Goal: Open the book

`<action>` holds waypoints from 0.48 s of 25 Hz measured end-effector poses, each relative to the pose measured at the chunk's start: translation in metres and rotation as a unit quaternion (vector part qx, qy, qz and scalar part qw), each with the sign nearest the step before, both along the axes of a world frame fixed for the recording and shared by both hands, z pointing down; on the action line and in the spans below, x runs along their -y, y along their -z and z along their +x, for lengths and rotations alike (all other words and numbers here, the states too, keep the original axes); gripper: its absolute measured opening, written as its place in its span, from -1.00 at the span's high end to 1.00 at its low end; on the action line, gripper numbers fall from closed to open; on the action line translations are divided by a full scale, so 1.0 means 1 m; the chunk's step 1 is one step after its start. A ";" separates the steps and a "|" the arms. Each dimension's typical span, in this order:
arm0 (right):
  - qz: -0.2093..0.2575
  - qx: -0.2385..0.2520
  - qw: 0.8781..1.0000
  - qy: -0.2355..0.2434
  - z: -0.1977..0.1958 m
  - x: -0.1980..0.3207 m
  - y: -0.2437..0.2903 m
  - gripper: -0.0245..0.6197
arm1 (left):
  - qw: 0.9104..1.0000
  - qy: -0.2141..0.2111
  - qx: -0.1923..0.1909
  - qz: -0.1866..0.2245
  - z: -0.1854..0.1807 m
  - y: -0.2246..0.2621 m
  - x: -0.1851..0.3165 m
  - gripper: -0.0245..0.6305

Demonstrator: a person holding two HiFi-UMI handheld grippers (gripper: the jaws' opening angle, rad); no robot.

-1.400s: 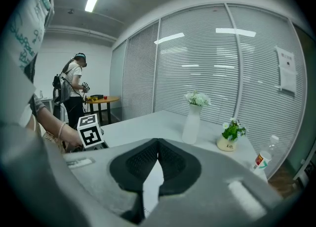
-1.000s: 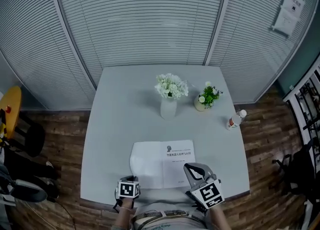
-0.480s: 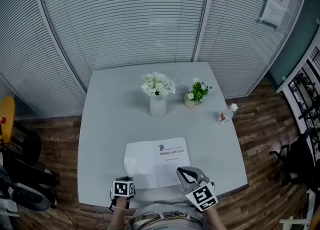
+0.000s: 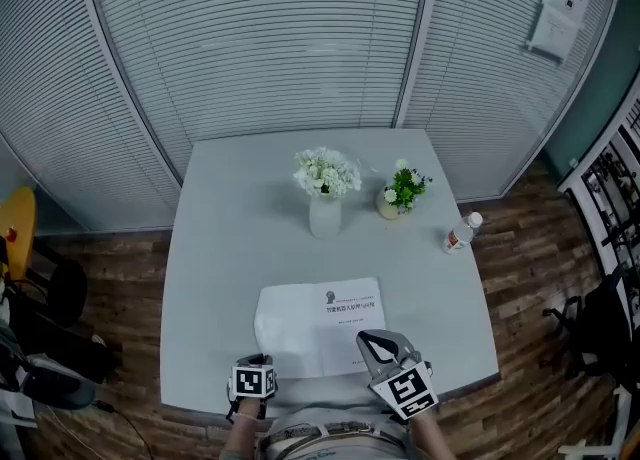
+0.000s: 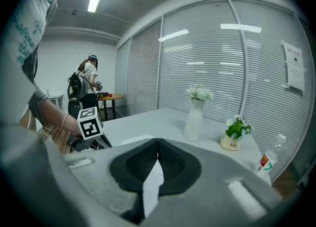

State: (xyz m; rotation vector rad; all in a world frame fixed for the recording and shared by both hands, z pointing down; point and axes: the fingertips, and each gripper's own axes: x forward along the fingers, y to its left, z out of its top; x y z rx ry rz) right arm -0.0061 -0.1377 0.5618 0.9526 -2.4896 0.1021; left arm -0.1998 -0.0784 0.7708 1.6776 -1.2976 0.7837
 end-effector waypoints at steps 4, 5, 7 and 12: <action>0.004 0.000 1.000 0.010 -0.004 0.002 -0.001 0.91 | 1.000 0.004 0.010 0.008 -0.004 0.002 0.000 0.85; 0.005 0.000 1.000 0.012 -0.005 0.001 0.000 0.91 | 1.000 0.001 0.012 0.010 -0.003 0.002 0.000 0.85; 0.008 -0.005 1.000 0.013 -0.005 0.001 0.000 0.91 | 1.000 0.000 0.012 0.013 -0.003 0.004 -0.001 0.85; 0.007 -0.008 1.000 0.000 0.003 0.001 -0.002 0.91 | 1.000 -0.005 0.014 0.020 -0.001 0.004 -0.001 0.83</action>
